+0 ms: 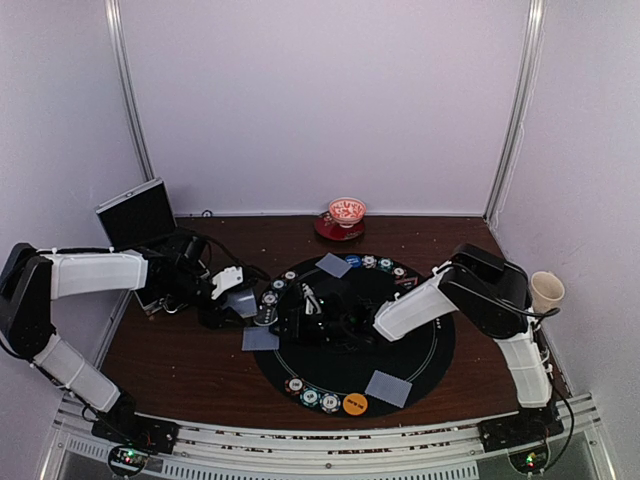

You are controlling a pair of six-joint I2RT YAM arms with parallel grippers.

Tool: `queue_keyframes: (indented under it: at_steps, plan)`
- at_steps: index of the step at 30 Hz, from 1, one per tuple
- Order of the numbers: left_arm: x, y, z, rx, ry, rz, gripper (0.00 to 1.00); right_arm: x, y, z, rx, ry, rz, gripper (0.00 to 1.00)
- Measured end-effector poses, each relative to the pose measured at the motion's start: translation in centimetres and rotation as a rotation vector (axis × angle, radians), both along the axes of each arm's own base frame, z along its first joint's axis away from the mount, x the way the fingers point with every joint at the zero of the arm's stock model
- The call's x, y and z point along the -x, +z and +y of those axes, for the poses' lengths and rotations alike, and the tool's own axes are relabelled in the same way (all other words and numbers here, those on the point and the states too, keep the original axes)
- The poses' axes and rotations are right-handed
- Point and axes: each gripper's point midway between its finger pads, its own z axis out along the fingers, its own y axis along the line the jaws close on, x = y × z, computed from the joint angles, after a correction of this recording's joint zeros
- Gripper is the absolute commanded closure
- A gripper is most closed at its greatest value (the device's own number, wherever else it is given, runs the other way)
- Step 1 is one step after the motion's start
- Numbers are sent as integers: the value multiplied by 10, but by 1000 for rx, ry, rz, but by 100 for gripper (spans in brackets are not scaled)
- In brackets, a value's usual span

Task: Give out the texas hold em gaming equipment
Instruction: Distribute the poker card in the dealer area, then pick up the poker card from the face-down deck piles.

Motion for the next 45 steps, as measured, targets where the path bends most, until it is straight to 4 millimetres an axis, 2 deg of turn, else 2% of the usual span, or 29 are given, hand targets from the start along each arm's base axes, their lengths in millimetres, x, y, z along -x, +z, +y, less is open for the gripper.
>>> queue_keyframes:
  at_steps: [4,8,11,14,18,24,38,45]
  plan:
    - [1,1,0,2,-2,3,43,-4,2,-11,56,-39,-25,58]
    - [3,0,0,4,-5,13,43,-7,7,-31,133,-91,-58,51]
    - [4,0,0,5,-7,17,43,-9,19,-44,153,-123,-89,45]
    - [5,1,-1,6,-11,16,43,-9,37,-47,135,-125,-121,38]
    - [5,1,-1,8,-15,16,43,-7,61,-37,49,-93,-145,33]
    - [8,1,-4,6,-31,12,43,7,82,-14,-117,7,-106,30]
    - [24,-1,-21,-2,-106,5,42,18,80,22,-224,100,-34,28]
    - [30,-3,-23,-9,-127,10,42,20,70,36,-212,114,-20,32]
